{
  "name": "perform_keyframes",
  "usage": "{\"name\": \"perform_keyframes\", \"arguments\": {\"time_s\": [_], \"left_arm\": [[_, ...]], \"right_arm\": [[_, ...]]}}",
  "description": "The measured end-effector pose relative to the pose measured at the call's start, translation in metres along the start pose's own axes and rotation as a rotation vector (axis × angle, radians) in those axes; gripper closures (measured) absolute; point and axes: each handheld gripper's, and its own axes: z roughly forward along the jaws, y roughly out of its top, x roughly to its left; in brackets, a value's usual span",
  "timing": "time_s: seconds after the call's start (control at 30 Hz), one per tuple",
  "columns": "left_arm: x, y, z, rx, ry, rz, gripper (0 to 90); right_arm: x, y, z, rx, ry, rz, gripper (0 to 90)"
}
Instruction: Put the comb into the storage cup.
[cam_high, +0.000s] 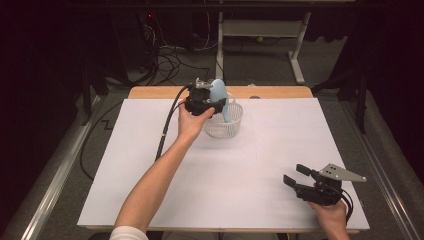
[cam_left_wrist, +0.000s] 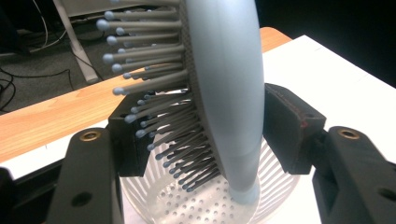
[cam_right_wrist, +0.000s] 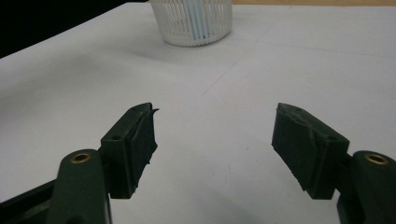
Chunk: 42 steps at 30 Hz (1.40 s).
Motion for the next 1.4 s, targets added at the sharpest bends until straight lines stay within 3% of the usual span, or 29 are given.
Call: {"name": "perform_keyframes", "arguments": {"time_s": [0.2, 0.67, 0.9, 1.4], "left_arm": [[0.001, -0.001, 0.0, 0.011, 0.003, 0.004, 34.8], [0.003, -0.002, -0.002, 0.03, 0.027, 0.01, 34.7], [0.004, -0.003, -0.001, 0.048, 0.057, 0.015, 33.0], [0.011, -0.005, -0.004, 0.071, 0.064, 0.017, 30.1]], "right_arm": [[0.0, 0.0, 0.0, 0.002, 0.001, 0.0, 30.7], [0.0, 0.0, 0.0, 0.004, 0.002, 0.0, 30.7], [0.0, 0.0, 0.0, 0.005, 0.001, -0.001, 30.7], [0.0, 0.0, 0.0, 0.004, 0.0, 0.0, 30.7]]}}
